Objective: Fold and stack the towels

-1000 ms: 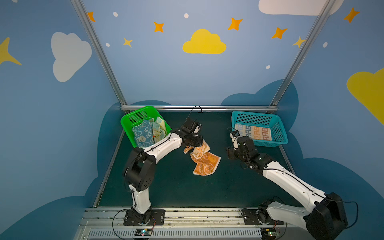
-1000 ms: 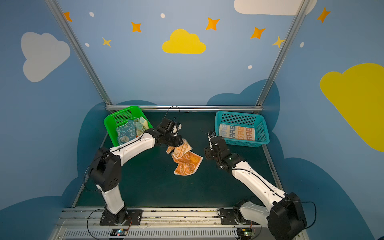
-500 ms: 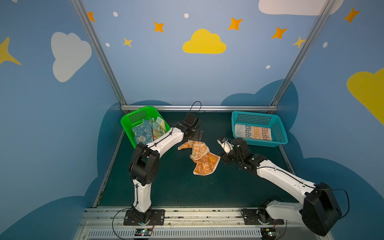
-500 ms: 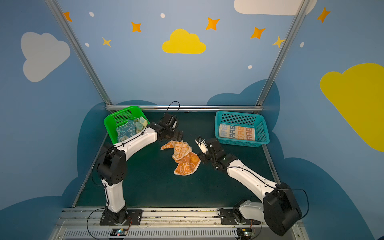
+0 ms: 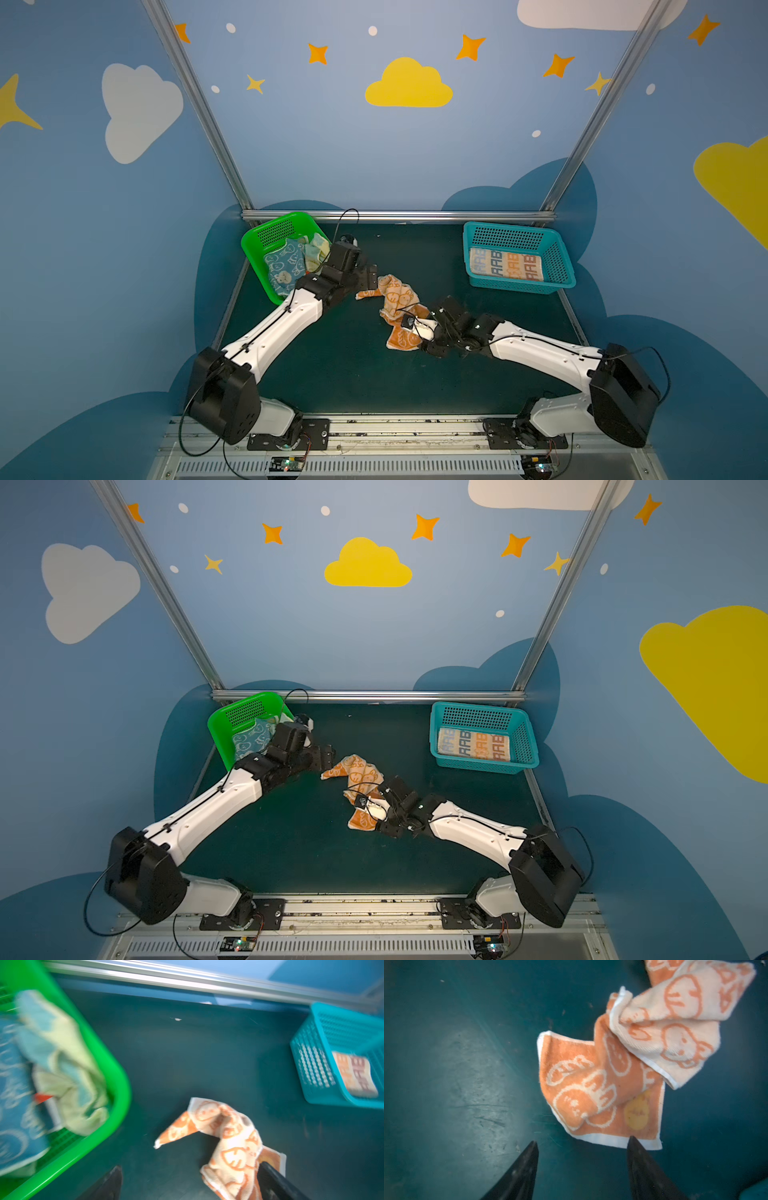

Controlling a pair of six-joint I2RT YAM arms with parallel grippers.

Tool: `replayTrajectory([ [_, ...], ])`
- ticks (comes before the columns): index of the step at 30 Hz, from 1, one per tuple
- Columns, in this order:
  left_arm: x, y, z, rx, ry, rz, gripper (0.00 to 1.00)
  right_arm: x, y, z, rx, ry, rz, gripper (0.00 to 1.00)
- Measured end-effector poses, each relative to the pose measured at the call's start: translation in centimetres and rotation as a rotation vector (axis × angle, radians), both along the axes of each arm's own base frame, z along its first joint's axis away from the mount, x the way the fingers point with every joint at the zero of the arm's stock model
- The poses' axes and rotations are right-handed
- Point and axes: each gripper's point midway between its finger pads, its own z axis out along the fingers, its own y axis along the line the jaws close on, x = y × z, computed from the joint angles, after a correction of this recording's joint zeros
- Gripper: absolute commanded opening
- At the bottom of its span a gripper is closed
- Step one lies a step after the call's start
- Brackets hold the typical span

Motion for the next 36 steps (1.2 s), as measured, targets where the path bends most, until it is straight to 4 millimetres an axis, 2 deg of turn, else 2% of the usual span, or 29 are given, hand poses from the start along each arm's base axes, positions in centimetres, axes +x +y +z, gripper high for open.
replayTrajectory([
  [4,-0.9,3.9,1.1,-0.069,-0.036,0.121,1.00,-0.2,1.6,0.2,-0.004,0.060,-0.041,0.58],
  [6,-1.5,4.7,1.5,-0.094,-0.054,0.149,1.00,0.1,2.1,0.2,-0.013,0.094,-0.083,0.57],
  [10,-2.6,5.4,2.1,-0.131,-0.091,0.177,1.00,0.8,2.6,-0.8,-0.058,0.156,-0.157,0.56],
  [14,-3.2,6.1,2.4,-0.150,-0.117,0.202,1.00,0.3,2.0,-2.5,-0.102,0.210,-0.205,0.56],
  [23,-3.1,6.4,2.7,-0.162,-0.140,0.209,1.00,-0.7,0.9,-5.2,-0.089,0.270,-0.278,0.57],
  [27,-3.1,6.4,2.6,-0.146,-0.141,0.199,1.00,0.0,1.4,-5.8,-0.063,0.264,-0.297,0.44],
  [31,-2.9,6.4,2.1,-0.119,-0.132,0.190,1.00,0.7,1.6,-6.5,-0.046,0.264,-0.313,0.16],
  [34,-2.8,6.4,1.8,-0.102,-0.126,0.184,1.00,1.1,1.7,-6.7,-0.037,0.267,-0.317,0.00],
  [36,-2.8,6.4,1.6,-0.092,-0.126,0.177,1.00,1.3,1.7,-6.7,-0.028,0.272,-0.319,0.00],
])
